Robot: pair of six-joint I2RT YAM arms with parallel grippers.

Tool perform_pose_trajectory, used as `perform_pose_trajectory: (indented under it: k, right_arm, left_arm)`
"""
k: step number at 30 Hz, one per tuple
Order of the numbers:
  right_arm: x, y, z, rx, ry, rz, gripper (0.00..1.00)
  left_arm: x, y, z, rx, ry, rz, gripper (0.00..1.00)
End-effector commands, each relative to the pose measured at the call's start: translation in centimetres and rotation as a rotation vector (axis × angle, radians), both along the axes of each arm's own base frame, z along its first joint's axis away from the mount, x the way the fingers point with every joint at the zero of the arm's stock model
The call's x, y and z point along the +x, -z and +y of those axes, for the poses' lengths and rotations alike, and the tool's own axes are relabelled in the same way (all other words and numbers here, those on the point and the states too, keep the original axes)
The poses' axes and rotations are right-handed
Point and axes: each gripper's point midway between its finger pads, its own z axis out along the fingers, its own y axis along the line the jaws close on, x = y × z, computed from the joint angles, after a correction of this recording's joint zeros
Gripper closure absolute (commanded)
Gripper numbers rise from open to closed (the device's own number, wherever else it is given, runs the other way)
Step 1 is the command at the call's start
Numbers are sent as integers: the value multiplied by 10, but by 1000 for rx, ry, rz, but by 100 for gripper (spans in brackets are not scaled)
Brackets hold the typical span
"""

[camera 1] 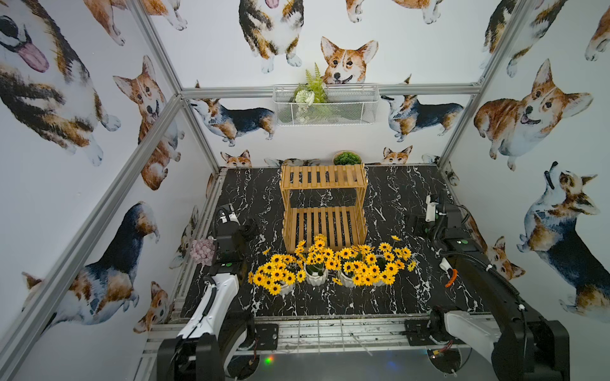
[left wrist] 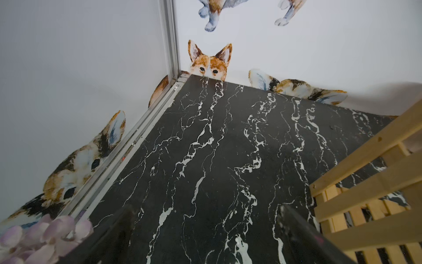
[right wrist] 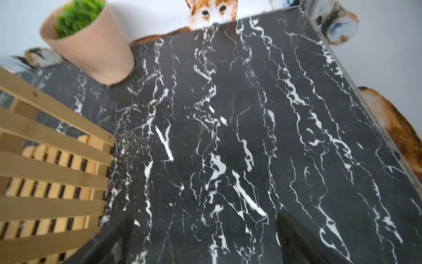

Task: Take the sunflower pots off the shelves
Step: Reset both arms

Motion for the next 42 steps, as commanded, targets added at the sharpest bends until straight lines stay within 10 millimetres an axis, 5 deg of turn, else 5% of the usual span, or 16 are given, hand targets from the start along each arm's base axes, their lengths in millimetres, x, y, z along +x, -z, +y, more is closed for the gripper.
perform_pose_trajectory:
  k: [1, 7, 15, 18, 25, 42]
  right_arm:
    - [24, -35, -22, -105, 68, -256, 0]
    - [35, 13, -56, -91, 179, -255, 0]
    - [40, 57, -37, -25, 49, -269, 0]
    - [44, 59, -29, -16, -3, -263, 0]
    - [49, 62, -27, -2, -13, -225, 0]
    - [50, 64, -19, -34, -53, -222, 0]
  left_arm:
    - [13, -5, 6, 60, -34, -104, 0]
    - [19, 31, -13, 105, 3, -49, 0]
    - [39, 50, -31, 175, 16, -37, 0]
    - [45, 55, -42, 202, 62, -18, 0]
    - [50, 68, -36, 173, 54, 11, 0]
    - [51, 67, -34, 158, 57, 5, 0]
